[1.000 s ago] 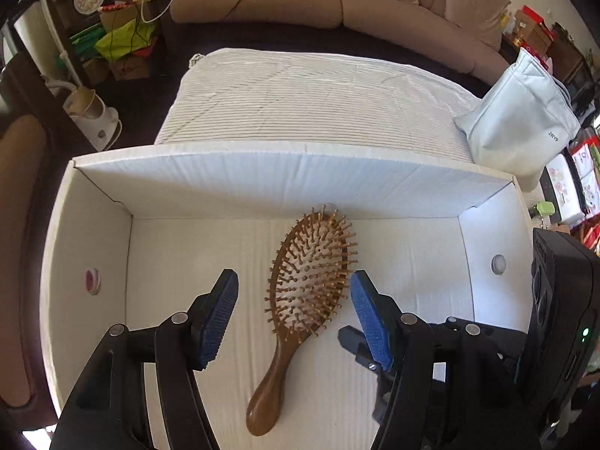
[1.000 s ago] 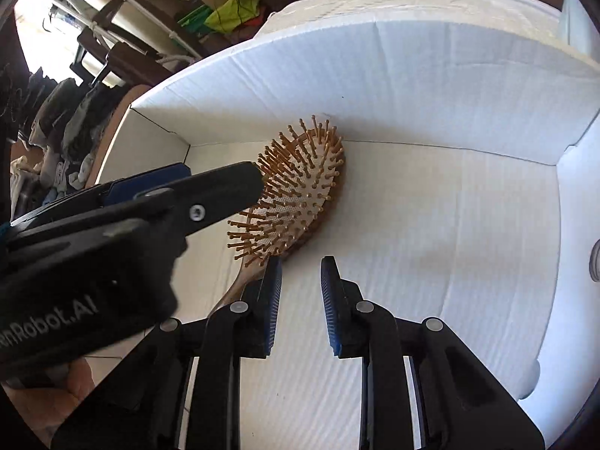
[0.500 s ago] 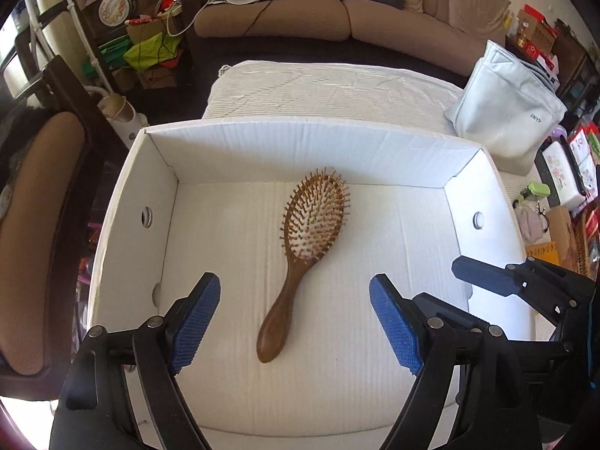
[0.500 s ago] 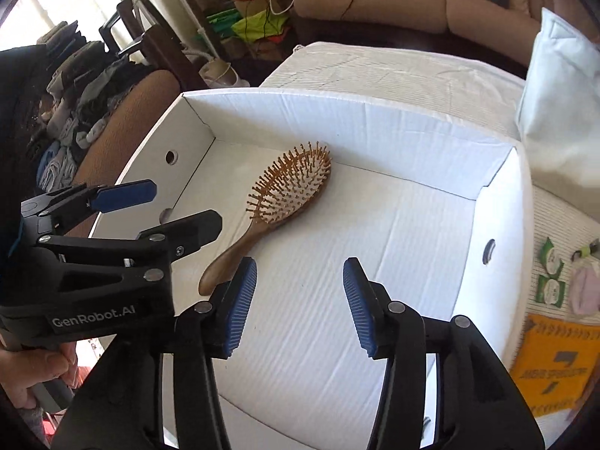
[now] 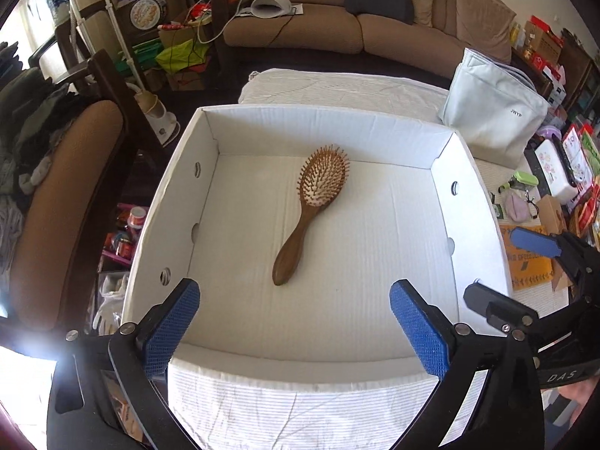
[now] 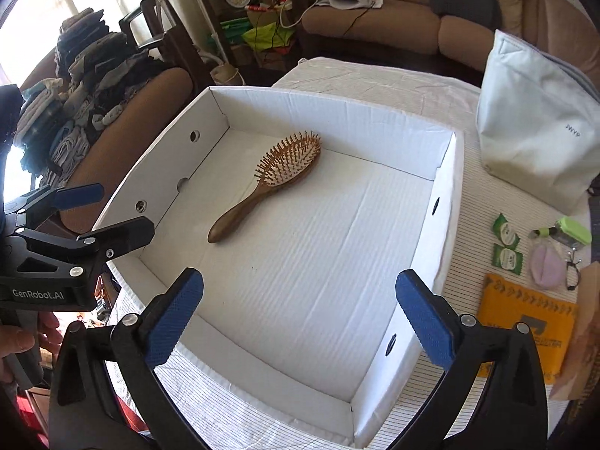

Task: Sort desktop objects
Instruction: 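Open both grippers to release the hairbrush and lift them away, then move the right gripper toward the brown printed cardboard comb box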

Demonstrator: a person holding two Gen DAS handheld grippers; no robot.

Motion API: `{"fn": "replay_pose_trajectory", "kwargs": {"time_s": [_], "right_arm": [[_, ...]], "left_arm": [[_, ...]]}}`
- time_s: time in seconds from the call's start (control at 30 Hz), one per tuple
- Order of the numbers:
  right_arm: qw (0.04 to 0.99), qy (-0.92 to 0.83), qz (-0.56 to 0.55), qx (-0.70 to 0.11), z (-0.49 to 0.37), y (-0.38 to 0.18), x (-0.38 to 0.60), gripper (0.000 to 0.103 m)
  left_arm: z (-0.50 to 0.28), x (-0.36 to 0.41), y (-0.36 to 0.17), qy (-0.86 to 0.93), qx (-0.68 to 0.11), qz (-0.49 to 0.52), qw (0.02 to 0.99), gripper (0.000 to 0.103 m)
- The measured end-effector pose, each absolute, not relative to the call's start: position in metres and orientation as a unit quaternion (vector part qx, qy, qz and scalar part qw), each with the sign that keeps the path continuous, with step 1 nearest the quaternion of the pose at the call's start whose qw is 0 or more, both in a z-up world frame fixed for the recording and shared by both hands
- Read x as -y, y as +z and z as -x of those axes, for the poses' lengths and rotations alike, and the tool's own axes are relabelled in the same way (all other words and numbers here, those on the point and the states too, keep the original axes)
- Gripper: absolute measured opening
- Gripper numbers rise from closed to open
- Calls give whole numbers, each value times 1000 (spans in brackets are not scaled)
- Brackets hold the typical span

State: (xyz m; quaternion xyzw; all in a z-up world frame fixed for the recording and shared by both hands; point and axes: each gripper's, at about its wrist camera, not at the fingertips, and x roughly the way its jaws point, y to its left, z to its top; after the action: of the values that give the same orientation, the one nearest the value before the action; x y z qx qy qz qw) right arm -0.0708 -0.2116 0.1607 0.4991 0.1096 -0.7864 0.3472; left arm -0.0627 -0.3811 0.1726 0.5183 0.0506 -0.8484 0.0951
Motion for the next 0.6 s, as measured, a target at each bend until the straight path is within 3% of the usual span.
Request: {"fn": "replay_pose_trajectory", "kwargs": {"time_s": [0.33, 0.6], "right_arm": [[351, -802, -471, -109, 32, 192, 163, 103], [314, -831, -443, -123, 20, 187, 63, 103]], "left_arm": [[20, 340, 192, -857, -38, -504, 97, 103], [1, 260, 202, -888, -81, -452, 19, 103]]}}
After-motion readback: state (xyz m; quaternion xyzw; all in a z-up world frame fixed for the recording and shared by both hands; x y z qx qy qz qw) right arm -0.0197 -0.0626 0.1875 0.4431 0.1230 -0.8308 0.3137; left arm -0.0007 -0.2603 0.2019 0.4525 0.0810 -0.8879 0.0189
